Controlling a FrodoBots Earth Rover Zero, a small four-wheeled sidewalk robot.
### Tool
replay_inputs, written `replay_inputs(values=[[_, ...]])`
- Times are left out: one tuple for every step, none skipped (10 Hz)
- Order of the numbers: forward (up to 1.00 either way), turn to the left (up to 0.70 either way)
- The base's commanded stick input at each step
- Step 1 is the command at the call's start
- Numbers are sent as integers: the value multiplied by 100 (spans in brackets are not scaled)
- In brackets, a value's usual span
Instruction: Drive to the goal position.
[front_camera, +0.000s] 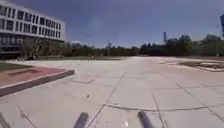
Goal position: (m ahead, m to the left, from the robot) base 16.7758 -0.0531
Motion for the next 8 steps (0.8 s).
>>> replay_inputs(values=[[85, 0], [85, 0], [85, 0], [85, 0], [85, 0], [85, 0], [85, 0], [85, 0]])
